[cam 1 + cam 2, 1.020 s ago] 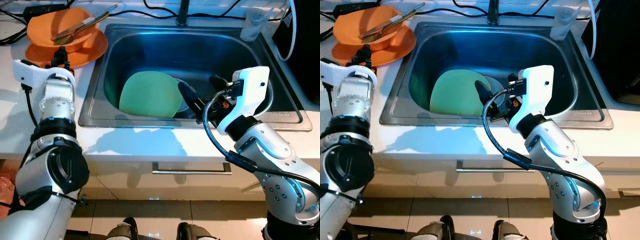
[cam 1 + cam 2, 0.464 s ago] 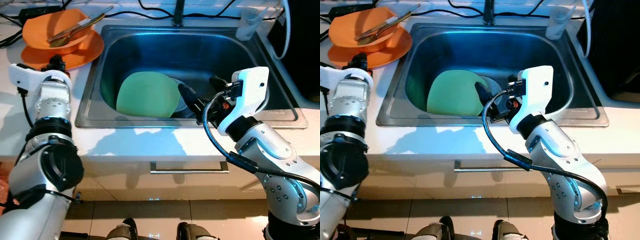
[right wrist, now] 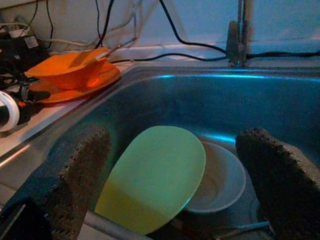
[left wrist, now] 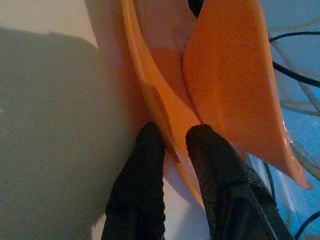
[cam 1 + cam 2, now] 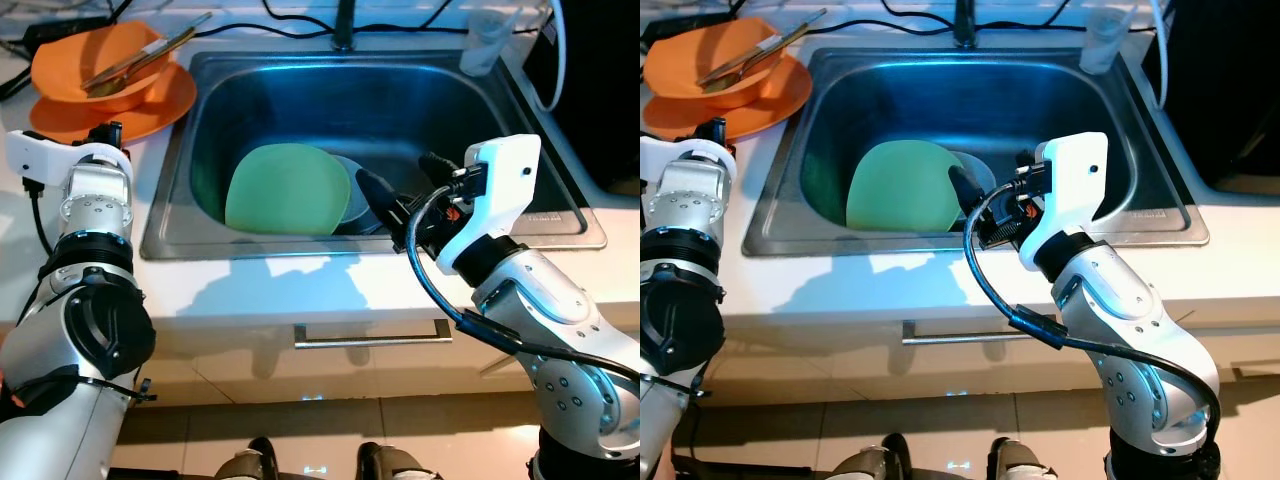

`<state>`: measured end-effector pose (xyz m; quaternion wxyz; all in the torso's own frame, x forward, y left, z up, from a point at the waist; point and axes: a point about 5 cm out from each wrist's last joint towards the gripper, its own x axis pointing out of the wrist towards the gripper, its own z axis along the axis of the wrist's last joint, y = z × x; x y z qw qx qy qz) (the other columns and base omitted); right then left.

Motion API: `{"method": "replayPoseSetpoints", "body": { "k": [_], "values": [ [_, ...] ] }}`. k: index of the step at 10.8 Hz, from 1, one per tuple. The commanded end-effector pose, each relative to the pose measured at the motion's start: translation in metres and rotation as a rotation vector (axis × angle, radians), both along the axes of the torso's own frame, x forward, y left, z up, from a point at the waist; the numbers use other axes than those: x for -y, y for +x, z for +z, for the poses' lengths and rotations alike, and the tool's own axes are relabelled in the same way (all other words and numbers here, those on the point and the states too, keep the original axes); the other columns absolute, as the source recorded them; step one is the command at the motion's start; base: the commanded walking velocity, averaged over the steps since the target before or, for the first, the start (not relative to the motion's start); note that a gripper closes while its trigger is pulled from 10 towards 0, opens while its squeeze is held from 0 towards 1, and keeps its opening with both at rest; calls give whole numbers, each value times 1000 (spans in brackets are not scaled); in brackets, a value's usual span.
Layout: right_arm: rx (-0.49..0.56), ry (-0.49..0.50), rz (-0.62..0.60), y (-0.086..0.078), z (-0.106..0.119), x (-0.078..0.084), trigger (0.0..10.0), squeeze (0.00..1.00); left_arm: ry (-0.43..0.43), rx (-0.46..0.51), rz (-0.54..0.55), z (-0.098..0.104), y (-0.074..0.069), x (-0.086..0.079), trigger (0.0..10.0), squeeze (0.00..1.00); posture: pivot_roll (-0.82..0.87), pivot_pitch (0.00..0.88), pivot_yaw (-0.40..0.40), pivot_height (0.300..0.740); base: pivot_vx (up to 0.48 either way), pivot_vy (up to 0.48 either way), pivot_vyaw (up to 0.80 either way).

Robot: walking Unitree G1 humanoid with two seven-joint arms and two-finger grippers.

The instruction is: Kitchen organization

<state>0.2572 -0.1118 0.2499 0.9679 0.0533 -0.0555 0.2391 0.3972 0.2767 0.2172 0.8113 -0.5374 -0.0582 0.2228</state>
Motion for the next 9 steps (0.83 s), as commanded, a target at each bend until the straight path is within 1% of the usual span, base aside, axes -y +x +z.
{"method": "replayPoseSetpoints", "body": {
  "k": [1,4,6,8,9],
  "values": [
    [-4,-3,0,-4,0,1,10000,0,-129,-254,-72,-74,-13,21,0,0,-401,267,-40,740,0,0,0],
    [-12,-1,-12,-7,-2,2,10000,0,-124,-252,-77,-75,-13,22,0,0,-404,279,-33,740,0,0,0],
    [-19,2,-14,-6,-3,2,10000,0,-123,-243,-67,-73,-13,19,0,0,-397,279,-34,740,0,0,0],
    [-20,0,-12,-5,-3,2,10000,0,-141,-252,-49,-82,-19,14,0,0,-392,277,-45,740,0,0,0],
    [-21,-3,-6,-4,-3,2,10000,0,-158,-271,-38,-92,-24,12,0,0,-389,274,-57,740,0,0,0]
  ]
}}
